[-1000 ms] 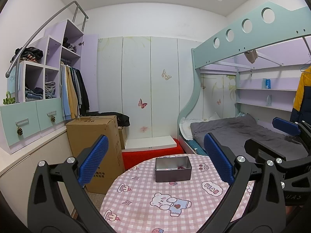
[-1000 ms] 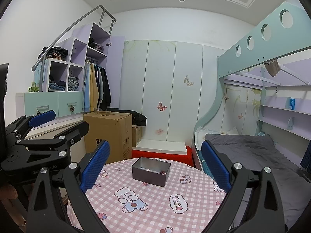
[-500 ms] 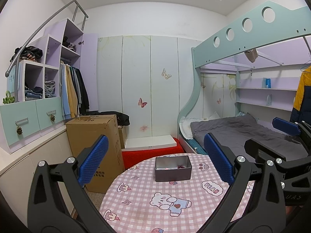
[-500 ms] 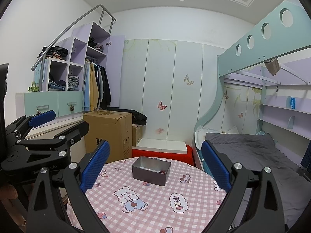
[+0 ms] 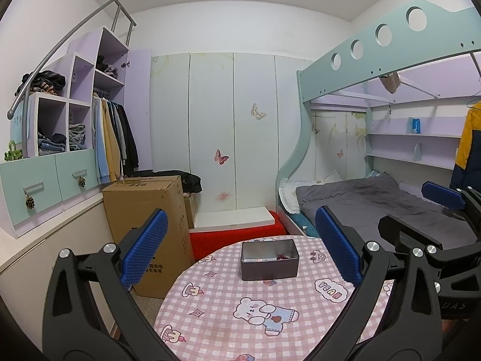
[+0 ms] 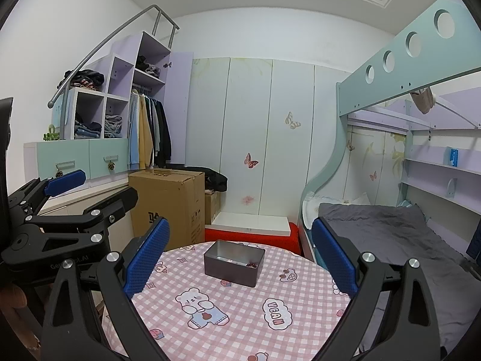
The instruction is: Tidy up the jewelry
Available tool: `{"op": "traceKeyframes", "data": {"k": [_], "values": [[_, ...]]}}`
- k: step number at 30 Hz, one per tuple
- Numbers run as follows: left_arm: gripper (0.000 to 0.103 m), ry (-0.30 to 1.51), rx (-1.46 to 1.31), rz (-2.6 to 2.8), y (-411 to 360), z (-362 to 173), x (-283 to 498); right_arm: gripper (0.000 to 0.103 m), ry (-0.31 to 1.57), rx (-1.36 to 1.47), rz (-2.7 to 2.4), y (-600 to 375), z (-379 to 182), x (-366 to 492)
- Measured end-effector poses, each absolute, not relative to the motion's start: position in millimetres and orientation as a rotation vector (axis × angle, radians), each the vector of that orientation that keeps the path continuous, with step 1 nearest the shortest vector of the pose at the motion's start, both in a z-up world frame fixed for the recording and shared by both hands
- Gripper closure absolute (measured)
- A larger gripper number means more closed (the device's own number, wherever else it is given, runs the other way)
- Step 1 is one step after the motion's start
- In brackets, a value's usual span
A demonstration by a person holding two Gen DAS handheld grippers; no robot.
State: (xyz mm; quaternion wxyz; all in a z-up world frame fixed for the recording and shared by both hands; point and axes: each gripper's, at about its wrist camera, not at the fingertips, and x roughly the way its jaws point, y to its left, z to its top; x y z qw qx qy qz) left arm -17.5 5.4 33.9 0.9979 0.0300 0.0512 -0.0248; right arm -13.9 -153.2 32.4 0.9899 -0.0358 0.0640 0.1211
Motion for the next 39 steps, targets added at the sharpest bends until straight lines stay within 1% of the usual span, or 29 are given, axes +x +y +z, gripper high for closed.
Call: {"op": "traceKeyframes", "data": {"k": [21,39], "values": [[0.007,0.135,0.062,-0.053,14.0,31.4,7.1,0.011,0.163,-0.069,0.242,-149.1,25.8,4.7],[0.007,0.196,0.076,-0.043,10.3,15.2,41.6,0.011,0.236,-0.056,0.241,-151.0,10.7,39.8]]}}
